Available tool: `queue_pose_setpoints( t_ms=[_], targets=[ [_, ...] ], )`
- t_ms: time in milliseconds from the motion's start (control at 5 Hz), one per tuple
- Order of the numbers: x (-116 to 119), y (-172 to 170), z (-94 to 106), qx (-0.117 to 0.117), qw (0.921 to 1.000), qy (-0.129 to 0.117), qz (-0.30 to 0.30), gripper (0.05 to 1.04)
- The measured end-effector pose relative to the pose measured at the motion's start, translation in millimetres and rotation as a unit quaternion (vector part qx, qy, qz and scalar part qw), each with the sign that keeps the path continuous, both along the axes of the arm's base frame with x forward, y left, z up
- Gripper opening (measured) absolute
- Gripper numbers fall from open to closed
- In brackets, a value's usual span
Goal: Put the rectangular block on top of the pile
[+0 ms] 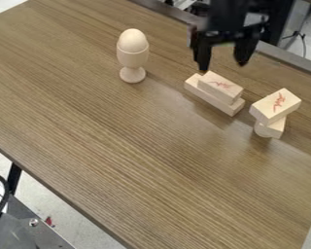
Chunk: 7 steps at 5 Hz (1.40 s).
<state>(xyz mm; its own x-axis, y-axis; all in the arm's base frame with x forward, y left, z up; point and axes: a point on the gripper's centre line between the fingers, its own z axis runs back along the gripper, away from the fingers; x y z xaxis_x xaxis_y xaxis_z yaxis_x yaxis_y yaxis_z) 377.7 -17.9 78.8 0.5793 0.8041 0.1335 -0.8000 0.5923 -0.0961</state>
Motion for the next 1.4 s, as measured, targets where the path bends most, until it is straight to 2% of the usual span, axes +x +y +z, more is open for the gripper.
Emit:
queue_pose_setpoints(
  t_ms=[200, 400, 800, 1000, 1200, 1400],
  targets=[
    [-6, -4, -10.6, -0.021, 0.9988, 0.011, 0.042, 1.001],
    [-10, -4, -28.5, -0.035, 0.9950, 0.050, 0.080, 0.999],
    [5, -5, -31.7, -0.062, 0.9913, 0.037, 0.110, 0.999],
    [18, -7, -18.0, -0.070, 0.9901, 0.019, 0.120, 0.999],
    [25, -4, -10.9, -0.073, 0.9887, 0.009, 0.131, 0.999],
    [24, -3, -12.7, -0.073, 0.9877, 0.012, 0.138, 0.999]
  ],
)
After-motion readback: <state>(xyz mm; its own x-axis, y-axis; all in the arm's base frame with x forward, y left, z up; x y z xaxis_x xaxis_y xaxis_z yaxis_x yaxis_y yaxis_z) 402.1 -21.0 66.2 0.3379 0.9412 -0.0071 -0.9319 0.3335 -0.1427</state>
